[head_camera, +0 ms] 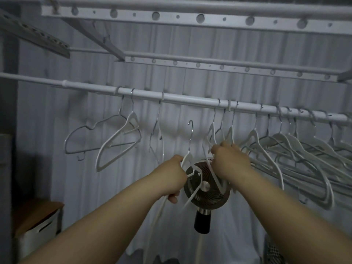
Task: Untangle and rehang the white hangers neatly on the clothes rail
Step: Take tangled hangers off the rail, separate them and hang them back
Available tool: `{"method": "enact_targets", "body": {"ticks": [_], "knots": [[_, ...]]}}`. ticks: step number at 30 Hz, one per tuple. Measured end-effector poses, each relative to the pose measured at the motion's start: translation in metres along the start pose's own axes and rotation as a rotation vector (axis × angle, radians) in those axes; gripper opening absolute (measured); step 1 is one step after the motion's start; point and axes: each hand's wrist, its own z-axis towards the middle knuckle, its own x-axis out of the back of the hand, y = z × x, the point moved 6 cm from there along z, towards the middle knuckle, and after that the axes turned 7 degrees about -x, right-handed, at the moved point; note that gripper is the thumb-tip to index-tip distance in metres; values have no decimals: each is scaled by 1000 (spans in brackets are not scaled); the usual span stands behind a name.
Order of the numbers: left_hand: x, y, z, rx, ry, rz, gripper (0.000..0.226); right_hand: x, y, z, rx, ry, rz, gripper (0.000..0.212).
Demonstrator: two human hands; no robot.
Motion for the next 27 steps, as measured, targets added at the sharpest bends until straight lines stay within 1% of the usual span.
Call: {"method": "enact_targets", "body": {"ticks": [3, 5, 6, 8, 11, 13, 15, 17, 19, 22, 24, 27], "knots": [[-7, -2, 21, 53, 13, -28, 46, -5, 9, 7, 2, 14, 30, 44], [-14, -5, 35, 83, 27, -94, 41, -8, 14, 12, 11, 23, 49, 42], [-17, -6, 41, 108, 32, -136, 37, -9, 16, 14, 16, 25, 61, 41], [-23, -7, 50, 170, 24, -210, 20, -11, 20, 17, 28, 28, 84, 42], [-27, -9, 69, 205, 60, -307, 35, -14, 28, 22, 39, 17, 95, 54], [-27, -12, 77, 197, 101, -339, 37, -16, 32, 23, 48, 15, 88, 60], [-29, -20, 82, 210, 124, -378, 33, -17, 35, 22, 64, 20, 77, 59], [-32, -27, 86, 228, 139, -408, 20, -18, 35, 22, 78, 26, 60, 57], [-34, -28, 89, 249, 153, -442, 16, -19, 37, 23, 79, 26, 56, 56], [-32, -17, 98, 219, 150, -480, 18, -21, 39, 24, 84, 42, 60, 52], [-23, -7, 104, 183, 176, -494, 19, -21, 42, 25, 91, 51, 59, 50], [-1, 4, 114, 129, 266, -506, 32, -17, 47, 25, 104, 71, 72, 52]]}}
